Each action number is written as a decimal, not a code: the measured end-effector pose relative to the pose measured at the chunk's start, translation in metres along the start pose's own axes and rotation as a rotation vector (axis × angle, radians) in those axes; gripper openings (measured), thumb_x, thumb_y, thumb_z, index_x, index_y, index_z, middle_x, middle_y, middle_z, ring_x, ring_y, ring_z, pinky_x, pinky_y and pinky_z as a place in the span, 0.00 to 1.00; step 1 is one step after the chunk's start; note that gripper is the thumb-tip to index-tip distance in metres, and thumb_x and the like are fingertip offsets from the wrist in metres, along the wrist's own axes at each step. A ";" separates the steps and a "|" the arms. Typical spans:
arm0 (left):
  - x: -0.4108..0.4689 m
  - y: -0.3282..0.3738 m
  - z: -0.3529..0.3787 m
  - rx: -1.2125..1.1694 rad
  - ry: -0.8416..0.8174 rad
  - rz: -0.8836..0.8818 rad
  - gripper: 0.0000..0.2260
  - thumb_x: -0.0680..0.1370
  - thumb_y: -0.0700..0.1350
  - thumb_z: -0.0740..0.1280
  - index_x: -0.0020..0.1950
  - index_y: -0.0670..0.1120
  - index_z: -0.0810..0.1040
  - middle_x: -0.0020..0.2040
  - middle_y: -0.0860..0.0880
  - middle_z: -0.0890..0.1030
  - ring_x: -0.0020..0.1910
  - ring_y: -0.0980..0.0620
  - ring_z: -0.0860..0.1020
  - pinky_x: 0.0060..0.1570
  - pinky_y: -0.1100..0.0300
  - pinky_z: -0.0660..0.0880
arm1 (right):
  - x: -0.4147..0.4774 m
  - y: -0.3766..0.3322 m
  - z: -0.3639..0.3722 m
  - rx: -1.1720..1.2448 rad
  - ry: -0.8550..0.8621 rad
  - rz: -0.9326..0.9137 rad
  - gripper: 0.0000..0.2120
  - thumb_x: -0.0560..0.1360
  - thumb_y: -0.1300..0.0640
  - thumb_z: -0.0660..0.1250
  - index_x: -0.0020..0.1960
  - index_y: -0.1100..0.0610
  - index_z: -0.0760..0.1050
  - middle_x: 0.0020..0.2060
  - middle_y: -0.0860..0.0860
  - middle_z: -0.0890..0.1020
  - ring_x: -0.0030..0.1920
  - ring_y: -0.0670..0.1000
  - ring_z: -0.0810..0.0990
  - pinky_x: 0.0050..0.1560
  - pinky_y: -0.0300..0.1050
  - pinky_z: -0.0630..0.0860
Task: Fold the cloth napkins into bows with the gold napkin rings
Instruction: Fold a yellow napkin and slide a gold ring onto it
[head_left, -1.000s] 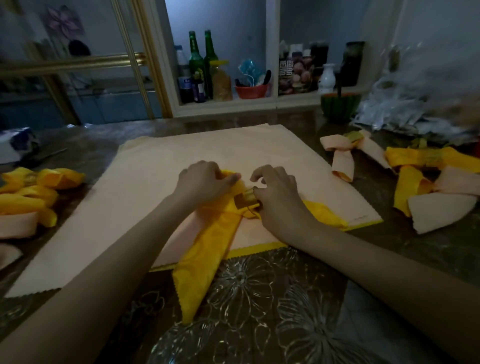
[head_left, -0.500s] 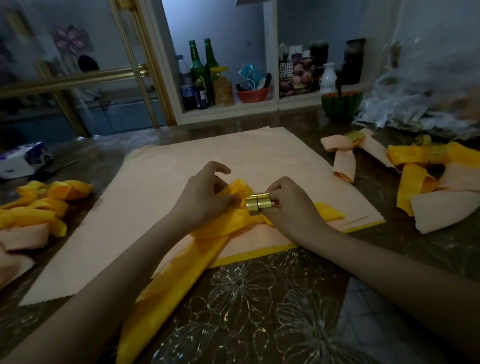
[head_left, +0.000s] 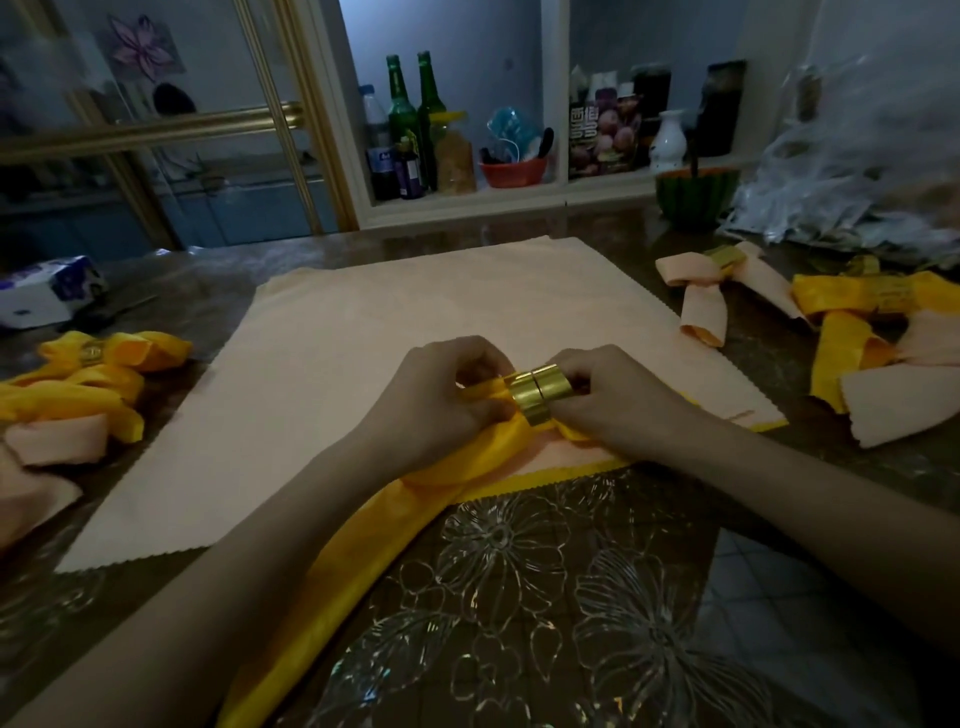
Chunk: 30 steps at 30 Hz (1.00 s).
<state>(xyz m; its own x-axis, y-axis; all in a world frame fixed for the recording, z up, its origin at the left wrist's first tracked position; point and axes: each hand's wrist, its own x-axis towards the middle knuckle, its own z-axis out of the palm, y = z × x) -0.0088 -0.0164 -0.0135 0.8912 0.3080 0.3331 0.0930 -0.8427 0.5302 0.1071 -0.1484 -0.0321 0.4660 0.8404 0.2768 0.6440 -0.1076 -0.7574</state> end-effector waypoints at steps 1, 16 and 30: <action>-0.001 0.002 0.002 -0.043 0.012 0.012 0.14 0.69 0.41 0.74 0.45 0.56 0.74 0.43 0.56 0.79 0.44 0.61 0.76 0.44 0.68 0.74 | 0.000 0.000 -0.004 -0.004 -0.016 -0.012 0.06 0.73 0.66 0.67 0.49 0.63 0.80 0.45 0.57 0.81 0.43 0.54 0.79 0.43 0.43 0.74; -0.010 0.017 0.013 0.154 0.004 0.185 0.23 0.73 0.51 0.69 0.67 0.49 0.70 0.59 0.52 0.74 0.54 0.57 0.71 0.52 0.69 0.67 | 0.003 0.000 -0.003 -0.100 0.045 -0.053 0.09 0.75 0.60 0.65 0.50 0.63 0.81 0.51 0.53 0.75 0.48 0.43 0.73 0.49 0.34 0.70; 0.001 -0.011 -0.005 0.214 0.032 0.160 0.20 0.70 0.46 0.72 0.60 0.48 0.72 0.55 0.51 0.73 0.51 0.54 0.73 0.52 0.56 0.74 | 0.003 -0.001 -0.030 0.206 -0.046 0.174 0.11 0.79 0.50 0.57 0.51 0.54 0.75 0.47 0.48 0.80 0.47 0.44 0.79 0.43 0.32 0.76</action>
<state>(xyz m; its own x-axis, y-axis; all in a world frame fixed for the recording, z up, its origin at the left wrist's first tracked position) -0.0114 -0.0048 -0.0155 0.8880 0.1739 0.4256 0.0467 -0.9550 0.2928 0.1260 -0.1616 -0.0133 0.5273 0.8427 0.1084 0.4179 -0.1462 -0.8967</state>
